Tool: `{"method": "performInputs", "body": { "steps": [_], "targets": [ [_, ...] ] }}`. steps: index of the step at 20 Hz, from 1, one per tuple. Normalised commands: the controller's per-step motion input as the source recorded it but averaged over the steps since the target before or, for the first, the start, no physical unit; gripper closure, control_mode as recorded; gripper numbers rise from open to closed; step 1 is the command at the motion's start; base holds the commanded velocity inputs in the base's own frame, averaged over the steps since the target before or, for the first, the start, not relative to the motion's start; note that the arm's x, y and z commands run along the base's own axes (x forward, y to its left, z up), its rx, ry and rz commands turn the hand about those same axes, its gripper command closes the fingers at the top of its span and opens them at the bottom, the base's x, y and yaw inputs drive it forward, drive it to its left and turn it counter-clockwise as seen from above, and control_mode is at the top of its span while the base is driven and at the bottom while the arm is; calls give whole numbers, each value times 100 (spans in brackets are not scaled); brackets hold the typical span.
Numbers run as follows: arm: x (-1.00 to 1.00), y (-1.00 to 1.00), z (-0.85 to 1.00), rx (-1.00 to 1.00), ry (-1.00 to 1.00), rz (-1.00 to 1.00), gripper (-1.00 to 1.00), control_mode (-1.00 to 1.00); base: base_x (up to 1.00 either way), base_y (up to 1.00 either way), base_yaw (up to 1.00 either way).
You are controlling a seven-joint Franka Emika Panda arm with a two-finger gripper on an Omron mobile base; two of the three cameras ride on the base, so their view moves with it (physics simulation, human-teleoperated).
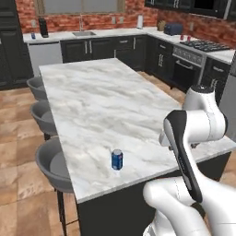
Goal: Four empty soda cans are scattered around the kitchen. Gather all the cans and cluster them next to the stove for recycling.
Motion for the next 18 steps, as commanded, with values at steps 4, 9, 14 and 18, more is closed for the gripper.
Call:
{"method": "performInputs", "body": {
  "steps": [4, 9, 14, 18],
  "targets": [
    [0, 0, 0, 0, 0, 0, -100, 100, 51, -18, 40],
    [0, 0, 0, 0, 0, 0, -100, 100, 10, 0, 26],
    [0, 0, 0, 0, 0, 0, -100, 100, 6, 36, 26],
    [0, 0, 0, 0, 0, 0, -100, 100, 11, 50, 13]
  ]
}}
